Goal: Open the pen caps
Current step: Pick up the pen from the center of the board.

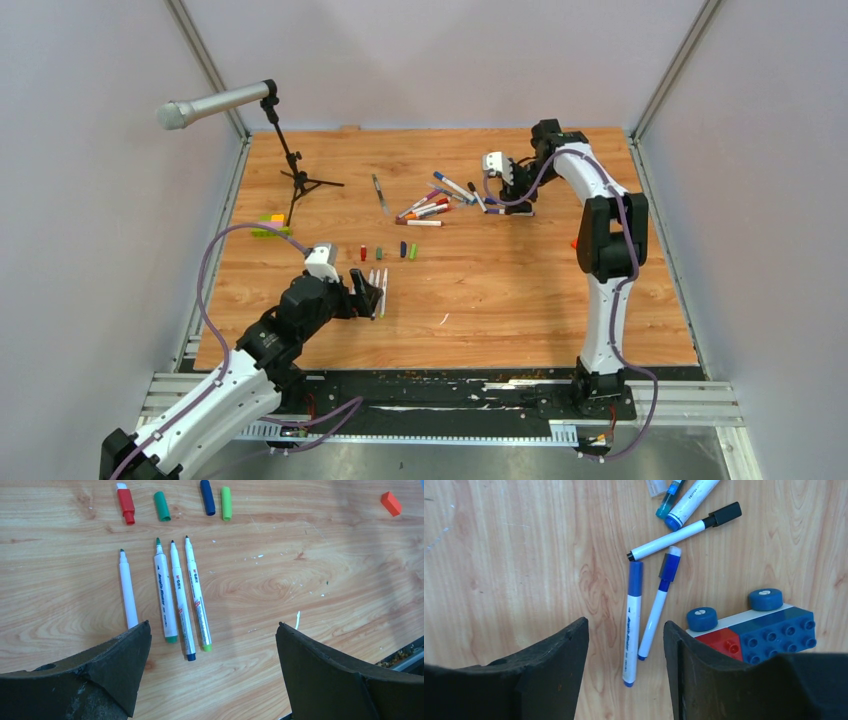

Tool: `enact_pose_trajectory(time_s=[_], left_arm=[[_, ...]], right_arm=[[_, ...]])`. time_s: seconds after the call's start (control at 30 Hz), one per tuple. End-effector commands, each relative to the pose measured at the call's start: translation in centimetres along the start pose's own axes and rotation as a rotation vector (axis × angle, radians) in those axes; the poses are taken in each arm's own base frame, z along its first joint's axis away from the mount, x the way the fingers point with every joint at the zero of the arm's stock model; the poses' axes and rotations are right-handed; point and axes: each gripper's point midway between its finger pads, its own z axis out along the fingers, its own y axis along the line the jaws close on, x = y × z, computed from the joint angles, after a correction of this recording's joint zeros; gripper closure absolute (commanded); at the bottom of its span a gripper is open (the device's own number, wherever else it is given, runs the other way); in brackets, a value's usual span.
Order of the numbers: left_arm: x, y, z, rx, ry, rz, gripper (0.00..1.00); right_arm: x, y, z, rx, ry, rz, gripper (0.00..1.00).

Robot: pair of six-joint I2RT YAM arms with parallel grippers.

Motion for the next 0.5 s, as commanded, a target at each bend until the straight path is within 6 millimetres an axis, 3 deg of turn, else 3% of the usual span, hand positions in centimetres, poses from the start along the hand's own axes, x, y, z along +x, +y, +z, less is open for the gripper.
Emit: enact_pose_trajectory(time_s=[0.0,0.2,0.47], left_arm=[[-1.1,-0.1,0.2,0.003,-0.050,0.012,0.00],[-1.0,0.0,0.3,0.000,-0.053,0.012,0.00],[-1.0,0.0,0.3,-0.005,-0.050,0.011,0.00]], right_arm=[[-0.1,-0.8,0.2,-0.022,0.026,-0.099,0.45],[0.5,-0.6,1.6,-0.052,0.057,-0.119,0.53],[1.5,-1.1,3.1,-0.054,0.092,-0.113,0.54]])
